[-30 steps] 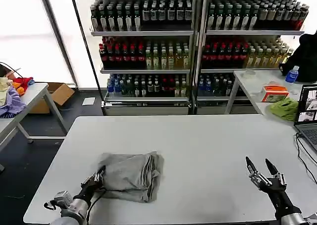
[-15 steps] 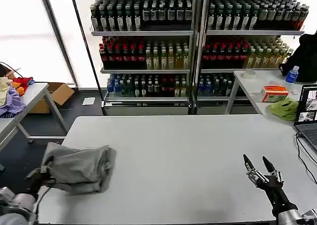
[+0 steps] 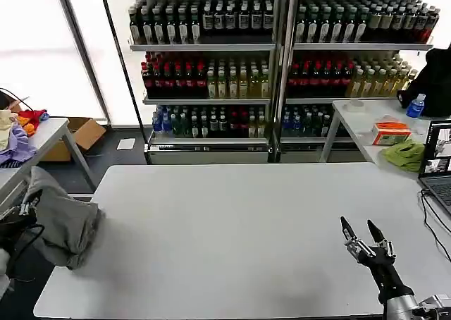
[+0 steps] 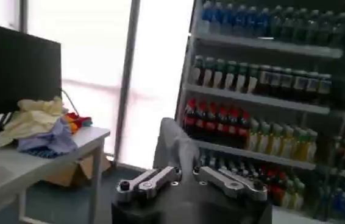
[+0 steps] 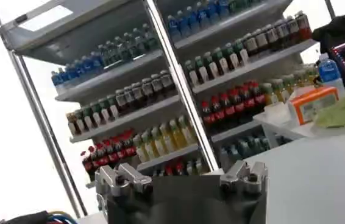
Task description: Fold and organize the clothes.
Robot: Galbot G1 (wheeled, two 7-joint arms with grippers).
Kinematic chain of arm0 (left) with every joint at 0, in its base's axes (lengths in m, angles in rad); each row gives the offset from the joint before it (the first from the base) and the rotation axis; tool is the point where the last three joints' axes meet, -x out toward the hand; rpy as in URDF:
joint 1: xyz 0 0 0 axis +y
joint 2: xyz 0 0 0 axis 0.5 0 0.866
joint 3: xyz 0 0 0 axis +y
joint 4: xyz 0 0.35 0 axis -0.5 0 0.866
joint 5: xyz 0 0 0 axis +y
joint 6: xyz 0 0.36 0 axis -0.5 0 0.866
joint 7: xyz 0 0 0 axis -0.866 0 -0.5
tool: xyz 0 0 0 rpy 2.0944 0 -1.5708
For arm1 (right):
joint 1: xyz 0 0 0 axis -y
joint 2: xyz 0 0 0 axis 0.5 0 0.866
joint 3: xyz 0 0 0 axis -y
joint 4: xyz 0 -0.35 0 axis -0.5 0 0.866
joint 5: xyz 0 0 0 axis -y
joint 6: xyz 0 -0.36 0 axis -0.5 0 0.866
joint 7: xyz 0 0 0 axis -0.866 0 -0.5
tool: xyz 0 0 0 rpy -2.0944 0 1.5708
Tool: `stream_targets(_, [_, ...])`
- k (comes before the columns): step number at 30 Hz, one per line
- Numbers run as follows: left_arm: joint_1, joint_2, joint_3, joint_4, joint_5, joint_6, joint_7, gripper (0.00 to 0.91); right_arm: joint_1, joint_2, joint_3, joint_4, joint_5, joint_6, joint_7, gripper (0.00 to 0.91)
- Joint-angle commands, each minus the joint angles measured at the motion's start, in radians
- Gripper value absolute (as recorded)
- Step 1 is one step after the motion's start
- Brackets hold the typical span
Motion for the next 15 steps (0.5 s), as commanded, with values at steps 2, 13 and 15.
stream_targets(2, [-0.154,-0.174,0.727,-0.256,0.255,0.027,-0.245,0.010,0.012,0.024,0.004,-0.010,-0.012,0.008,0.006,0.907])
stream_targets(13, [-0.538,-0.529,1.360,0.216,0.456,0.093,-0.319,0.464,-0.021,0.035,-0.037,-0.013,-0.074,-0.042,0.047,0.907])
stream_targets(15, [-0.564,-0.574,1.373,0.223,0.393,0.113,-0.330,0.907,-0.016,0.031,-0.065,-0.011,-0.091,-0.080,0.070,0.907])
